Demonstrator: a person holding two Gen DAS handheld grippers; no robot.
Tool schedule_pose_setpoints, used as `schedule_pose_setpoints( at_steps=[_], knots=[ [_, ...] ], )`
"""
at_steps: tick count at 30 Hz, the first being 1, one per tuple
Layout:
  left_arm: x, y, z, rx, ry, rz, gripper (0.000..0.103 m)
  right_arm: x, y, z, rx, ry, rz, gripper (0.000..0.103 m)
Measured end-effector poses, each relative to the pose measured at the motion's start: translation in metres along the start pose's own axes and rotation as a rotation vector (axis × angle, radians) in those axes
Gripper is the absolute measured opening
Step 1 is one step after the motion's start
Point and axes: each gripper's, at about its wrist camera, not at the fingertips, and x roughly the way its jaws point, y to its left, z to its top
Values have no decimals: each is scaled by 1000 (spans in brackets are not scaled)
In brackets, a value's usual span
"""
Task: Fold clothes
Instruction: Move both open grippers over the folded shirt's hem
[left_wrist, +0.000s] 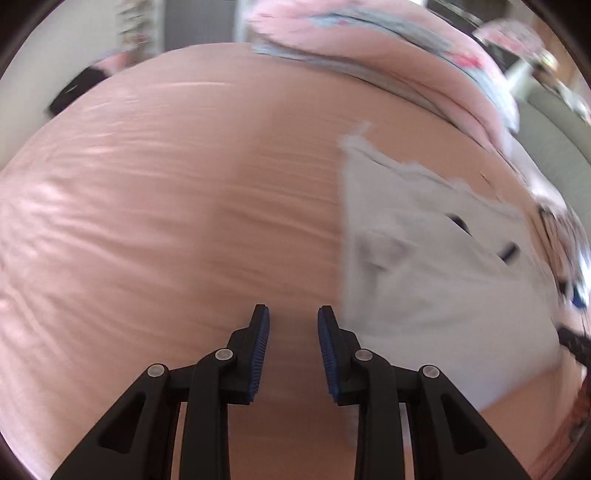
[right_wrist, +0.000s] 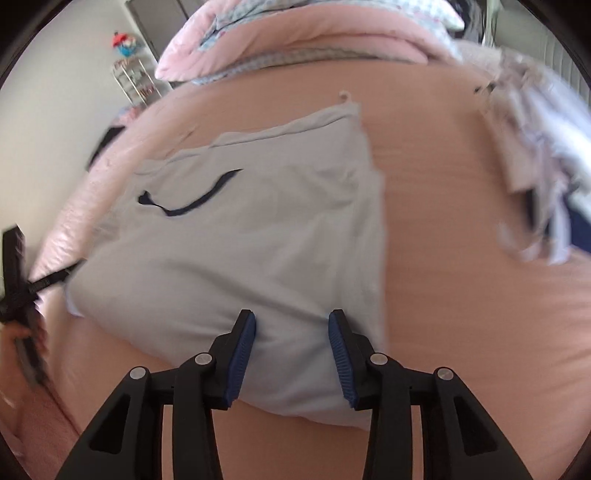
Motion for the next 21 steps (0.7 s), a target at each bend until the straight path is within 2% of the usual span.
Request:
schedule_pose_setpoints(
  at_steps=[2, 4, 5, 8, 9, 10, 11, 13, 16, 18, 19, 20, 21],
  knots=[
    [-11, -3, 5, -26, -45, -98, 24, -10, -12, -1, -15, 2, -86, 40],
    [-15, -28, 9, 58, -69, -186, 24, -14, -19, 6, 12, -12, -71, 41],
    [-11, -45, 10, 113, -54, -224, 24, -15, -19, 12, 23, -22, -58, 42],
    [15, -87, 9, 234, 62, -318, 24, 0, 3, 33, -2, -27, -42, 42],
    [30, -93, 9, 259, 121, -299, 24, 7, 11, 40, -16, -25, -37, 42],
    [42, -95, 10, 278, 156, -248, 24, 18, 16, 47, -28, -3, -34, 42],
    [48, -92, 11, 282, 158, -220, 23, 30, 22, 53, -40, 22, -33, 42],
    [48, -76, 20, 229, 132, -199, 9, 42, 25, 53, -53, 65, -65, 42],
    [36, -58, 36, 146, 60, -93, 7, 46, 16, 63, -68, 35, -131, 42],
    [25, -58, 37, 134, 16, -75, 7, 45, 6, 71, -45, 7, -188, 42],
    [18, -66, 34, 161, -19, -68, 7, 44, 2, 74, -15, -2, -181, 42],
    [15, -75, 31, 203, -33, -87, 7, 43, -1, 78, 7, -10, -162, 42],
    [16, -84, 28, 250, -16, -141, 8, 43, 2, 81, -3, -13, -134, 42]
  ],
)
